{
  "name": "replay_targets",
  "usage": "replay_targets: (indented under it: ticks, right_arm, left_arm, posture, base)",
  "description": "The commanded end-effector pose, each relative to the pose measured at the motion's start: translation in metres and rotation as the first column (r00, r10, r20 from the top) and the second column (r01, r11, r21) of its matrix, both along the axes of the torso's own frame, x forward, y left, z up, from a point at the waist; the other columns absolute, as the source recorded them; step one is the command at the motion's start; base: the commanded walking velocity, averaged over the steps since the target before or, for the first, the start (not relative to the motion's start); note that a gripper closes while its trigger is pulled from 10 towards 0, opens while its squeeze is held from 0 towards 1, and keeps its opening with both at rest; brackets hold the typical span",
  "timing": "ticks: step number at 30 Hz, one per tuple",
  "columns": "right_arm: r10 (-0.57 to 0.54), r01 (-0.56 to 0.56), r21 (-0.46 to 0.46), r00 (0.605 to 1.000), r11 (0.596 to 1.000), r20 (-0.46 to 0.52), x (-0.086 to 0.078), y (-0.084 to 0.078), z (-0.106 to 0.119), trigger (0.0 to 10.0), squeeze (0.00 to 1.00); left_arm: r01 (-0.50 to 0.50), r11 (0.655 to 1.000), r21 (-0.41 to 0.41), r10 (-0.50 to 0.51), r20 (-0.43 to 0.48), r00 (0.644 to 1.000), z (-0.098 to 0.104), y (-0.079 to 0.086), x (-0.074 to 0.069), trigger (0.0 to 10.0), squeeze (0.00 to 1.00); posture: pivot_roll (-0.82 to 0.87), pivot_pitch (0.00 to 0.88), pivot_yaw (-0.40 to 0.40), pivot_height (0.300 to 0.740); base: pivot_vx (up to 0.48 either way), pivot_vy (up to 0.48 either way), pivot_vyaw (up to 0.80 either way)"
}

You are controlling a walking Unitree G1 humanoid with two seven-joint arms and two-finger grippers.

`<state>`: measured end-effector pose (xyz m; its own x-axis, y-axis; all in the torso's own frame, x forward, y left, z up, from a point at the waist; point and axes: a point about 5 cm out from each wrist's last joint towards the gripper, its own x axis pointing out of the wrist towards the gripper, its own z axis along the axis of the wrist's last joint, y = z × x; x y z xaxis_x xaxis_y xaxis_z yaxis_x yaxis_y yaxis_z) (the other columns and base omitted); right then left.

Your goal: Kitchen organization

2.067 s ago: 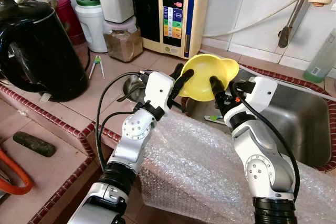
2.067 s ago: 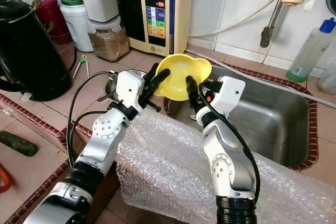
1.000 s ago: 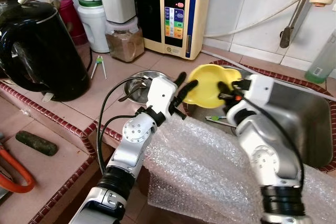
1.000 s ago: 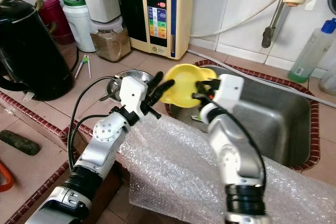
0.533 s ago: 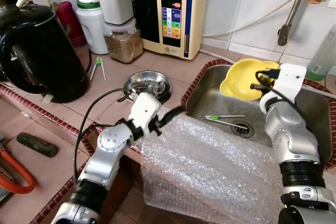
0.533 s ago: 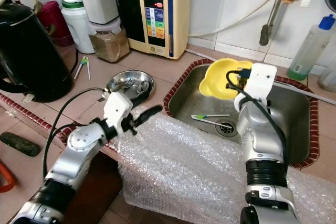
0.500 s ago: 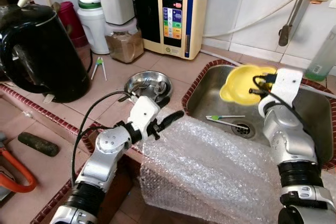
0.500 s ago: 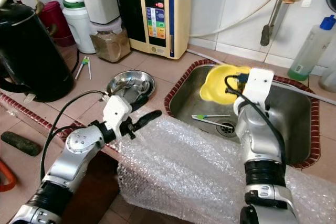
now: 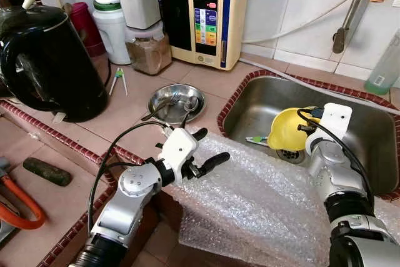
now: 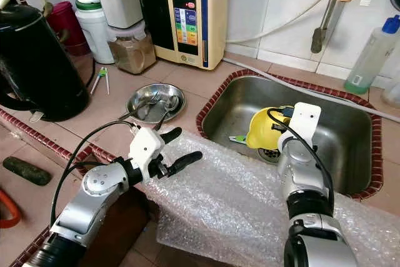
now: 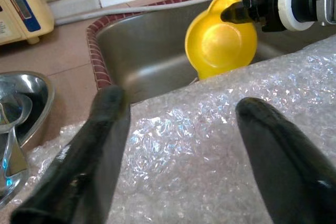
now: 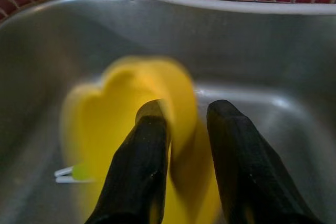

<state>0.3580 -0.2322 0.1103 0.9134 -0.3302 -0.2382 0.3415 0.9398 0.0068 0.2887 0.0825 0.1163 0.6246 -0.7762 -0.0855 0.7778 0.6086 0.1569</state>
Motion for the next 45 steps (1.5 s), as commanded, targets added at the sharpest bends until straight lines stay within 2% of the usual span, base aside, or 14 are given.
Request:
replay_targets:
  ticks: [1,6,12,16,25,28,32,33,34,35,36,39,42,45]
  right_arm:
    - [0.027,-0.027,-0.004,0.999,1.0,0.018,0.005,0.008,0.004,10.0,1.0]
    - [0.174,-0.168,-0.084,0.983,0.982,0.064,0.005,0.025,0.008,10.0,1.0]
    - [0.267,-0.254,-0.186,0.962,0.949,0.049,0.001,0.027,0.01,10.0,1.0]
    - [0.317,-0.305,-0.168,0.947,0.937,0.051,-0.003,0.025,0.011,10.0,1.0]
    - [0.354,-0.329,-0.147,0.913,0.933,0.205,-0.024,0.037,0.032,10.0,1.0]
    - [0.355,-0.339,-0.108,0.888,0.935,0.291,-0.034,0.052,0.047,10.0,1.0]
    - [0.43,-0.433,-0.078,0.828,0.898,0.36,-0.052,0.077,0.063,10.0,1.0]
    - [0.464,-0.472,-0.076,0.804,0.879,0.372,-0.06,0.084,0.066,10.0,0.76]
    - [0.464,-0.472,-0.076,0.804,0.879,0.372,-0.06,0.084,0.066,10.0,0.76]
    - [0.482,-0.492,-0.076,0.79,0.867,0.38,-0.066,0.088,0.068,10.0,0.67]
    - [0.486,-0.497,-0.077,0.786,0.864,0.382,-0.068,0.089,0.069,10.0,0.41]
    - [0.512,-0.527,-0.074,0.767,0.846,0.388,-0.078,0.093,0.073,10.0,0.18]
    - [0.573,-0.599,-0.072,0.714,0.797,0.402,-0.089,0.102,0.079,10.0,0.2]
    - [0.641,-0.67,-0.068,0.667,0.739,0.379,-0.098,0.111,0.081,10.0,0.15]
  left_arm:
    - [-0.013,1.0,0.014,0.013,0.022,1.0,0.005,0.001,0.002,10.0,1.0]
    - [-0.012,1.0,0.019,0.011,0.028,1.0,0.007,0.001,0.004,10.0,1.0]
    - [-0.014,0.999,0.05,0.012,0.054,0.998,0.006,-0.001,0.004,10.0,1.0]
    - [-0.052,0.998,0.044,0.049,0.087,0.995,0.011,-0.001,0.009,10.0,1.0]
    - [-0.226,0.972,0.056,0.208,0.234,0.95,0.024,0.008,0.035,10.0,1.0]
    - [-0.28,0.957,0.079,0.252,0.259,0.932,0.019,0.011,0.042,10.0,1.0]
    - [-0.323,0.941,0.102,0.285,0.278,0.917,0.013,0.011,0.045,10.0,1.0]
    - [-0.347,0.931,0.117,0.303,0.284,0.91,0.01,0.012,0.047,10.0,0.85]
    - [-0.347,0.931,0.117,0.303,0.284,0.91,0.01,0.012,0.047,10.0,0.85]
    - [-0.369,0.92,0.13,0.321,0.289,0.902,0.007,0.013,0.048,10.0,0.72]
    - [-0.375,0.917,0.134,0.327,0.287,0.901,0.006,0.013,0.049,10.0,0.0]
    - [-0.392,0.907,0.154,0.344,0.264,0.901,-0.001,0.014,0.052,10.0,0.0]
    - [-0.401,0.906,0.131,0.371,0.206,0.905,-0.005,0.014,0.055,10.0,0.0]
    - [-0.4,0.909,0.117,0.376,0.184,0.908,-0.006,0.013,0.056,8.1,0.0]
  posture:
    - [-0.05,0.0,0.083,0.74]
    - [-0.05,0.0,0.091,0.74]
    - [-0.06,0.0,0.103,0.74]
    - [-0.06,0.0,0.11,0.74]
    - [-0.06,0.0,0.112,0.74]
    - [-0.07,0.0,0.106,0.74]
    - [-0.1,0.0,0.101,0.74]
    - [-0.1,0.0,0.099,0.74]
    - [-0.1,0.0,0.099,0.74]
    - [-0.1,0.0,0.099,0.74]
    - [-0.12,0.0,0.099,0.74]
    - [-0.12,0.0,0.098,0.74]
    - [-0.13,0.0,0.097,0.74]
    - [-0.13,0.0,0.095,0.74]
  base:
    - [0.0,0.0,0.0]
    - [0.0,0.0,0.0]
    - [0.0,0.0,0.0]
    - [0.0,0.0,0.0]
    - [0.0,0.0,0.0]
    - [0.0,0.0,0.0]
    - [0.0,0.0,0.0]
    - [0.0,0.0,0.0]
    - [0.0,0.0,0.0]
    - [0.0,0.0,0.0]
    - [0.0,0.0,0.0]
    - [0.0,0.0,0.0]
    - [0.0,0.0,0.0]
    - [0.0,0.0,0.0]
